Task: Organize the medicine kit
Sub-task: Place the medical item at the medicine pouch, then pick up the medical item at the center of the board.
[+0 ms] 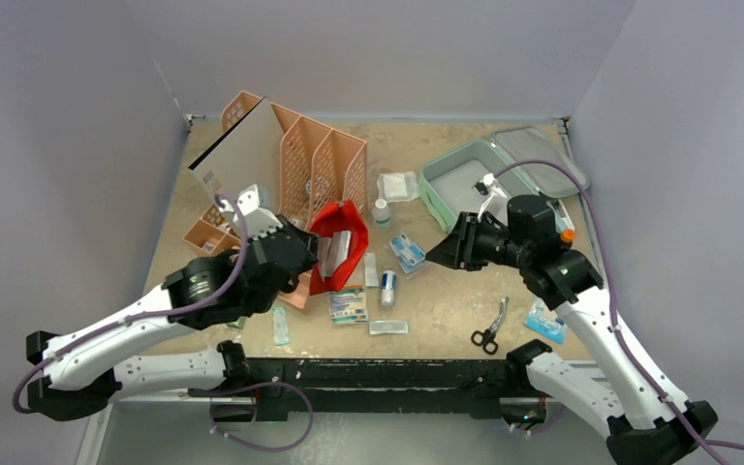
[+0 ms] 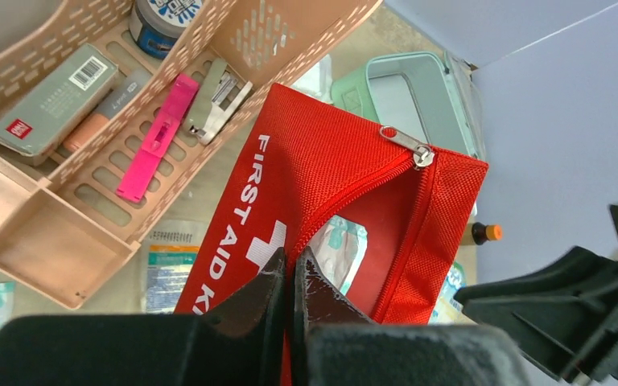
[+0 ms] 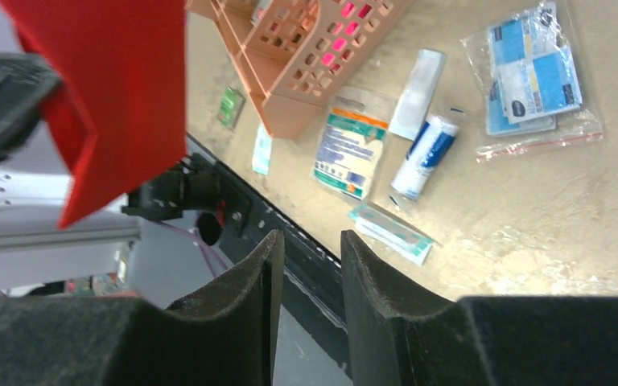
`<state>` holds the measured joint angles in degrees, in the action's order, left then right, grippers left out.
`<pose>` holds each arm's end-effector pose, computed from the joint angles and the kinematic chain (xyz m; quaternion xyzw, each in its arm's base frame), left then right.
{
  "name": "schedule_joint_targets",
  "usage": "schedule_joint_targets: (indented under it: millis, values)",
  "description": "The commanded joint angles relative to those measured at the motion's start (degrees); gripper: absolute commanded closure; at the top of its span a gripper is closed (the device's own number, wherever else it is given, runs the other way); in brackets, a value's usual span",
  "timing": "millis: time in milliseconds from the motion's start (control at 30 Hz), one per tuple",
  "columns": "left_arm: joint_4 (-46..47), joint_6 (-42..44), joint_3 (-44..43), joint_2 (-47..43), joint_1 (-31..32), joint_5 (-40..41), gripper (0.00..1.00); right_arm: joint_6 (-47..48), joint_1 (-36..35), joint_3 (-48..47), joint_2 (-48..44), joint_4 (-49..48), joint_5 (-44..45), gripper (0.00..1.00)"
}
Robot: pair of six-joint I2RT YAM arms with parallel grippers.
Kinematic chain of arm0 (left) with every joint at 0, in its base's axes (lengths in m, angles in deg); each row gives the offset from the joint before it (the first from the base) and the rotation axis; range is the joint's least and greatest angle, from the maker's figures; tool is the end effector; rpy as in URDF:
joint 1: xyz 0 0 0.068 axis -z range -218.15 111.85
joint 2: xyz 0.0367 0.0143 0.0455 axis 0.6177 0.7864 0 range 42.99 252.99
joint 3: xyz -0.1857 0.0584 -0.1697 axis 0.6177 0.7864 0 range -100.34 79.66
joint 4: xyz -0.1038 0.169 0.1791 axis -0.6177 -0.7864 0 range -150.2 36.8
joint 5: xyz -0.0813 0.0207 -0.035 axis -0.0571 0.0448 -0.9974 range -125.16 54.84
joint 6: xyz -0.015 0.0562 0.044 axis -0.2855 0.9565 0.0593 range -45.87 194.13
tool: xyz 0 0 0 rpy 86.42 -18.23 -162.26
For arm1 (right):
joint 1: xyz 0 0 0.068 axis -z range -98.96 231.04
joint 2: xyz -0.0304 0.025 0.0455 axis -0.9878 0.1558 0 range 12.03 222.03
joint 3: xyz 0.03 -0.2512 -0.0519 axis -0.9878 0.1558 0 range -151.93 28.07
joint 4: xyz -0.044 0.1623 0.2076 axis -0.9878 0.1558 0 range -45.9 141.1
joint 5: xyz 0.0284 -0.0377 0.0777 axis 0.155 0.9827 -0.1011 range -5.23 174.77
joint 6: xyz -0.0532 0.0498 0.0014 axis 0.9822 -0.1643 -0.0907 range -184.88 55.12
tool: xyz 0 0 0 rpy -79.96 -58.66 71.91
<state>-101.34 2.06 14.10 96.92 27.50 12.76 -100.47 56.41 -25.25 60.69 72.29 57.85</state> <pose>0.1233 -0.1632 0.3559 -0.2282 0.8046 -0.2527 0.4866 0.1870 0.1158 0.3294 -0.0492 0.8220 0.4358 0.3634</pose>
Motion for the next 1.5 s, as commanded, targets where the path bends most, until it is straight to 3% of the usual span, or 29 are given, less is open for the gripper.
schedule_joint_targets:
  millis: [0, 267, 500, 633, 800, 900, 1067, 1467]
  values:
    - [-1.3, 7.9, 1.1, -5.2, -0.1, -1.2, 1.00, 7.3, -2.2, 2.4, 0.9, 0.1, 1.3, 0.65]
    - [-5.1, 11.1, 0.6, -10.8, -0.1, 0.4, 1.00, 9.5, -17.9, 7.2, 7.4, -7.0, 13.8, 0.62]
    - [-8.7, 10.6, 0.0, -13.1, -0.1, 0.2, 1.00, 24.2, -31.5, 14.0, 12.3, -22.7, 20.9, 0.64]
    - [-9.3, 10.4, 0.0, -14.8, -0.1, -0.7, 1.00, 32.7, -33.9, 14.3, 15.5, -25.4, 22.0, 0.63]
    - [-10.4, 10.0, -0.1, -16.2, -0.1, -0.9, 1.00, 46.2, -36.1, 13.7, 22.0, -25.3, 14.9, 0.61]
    - [-10.8, 10.1, -0.1, -17.0, -0.1, -0.5, 1.00, 52.4, -38.1, 13.3, 24.9, -25.5, 16.5, 0.60]
    - [-9.8, 9.6, 2.2, -19.9, -0.1, 0.8, 1.00, 57.6, -38.6, 15.2, 26.7, -31.2, 15.8, 0.59]
    - [-14.2, 6.7, 0.9, -21.8, -0.1, 1.7, 1.00, 62.9, -40.7, 14.2, 35.3, -32.9, 15.1, 0.60]
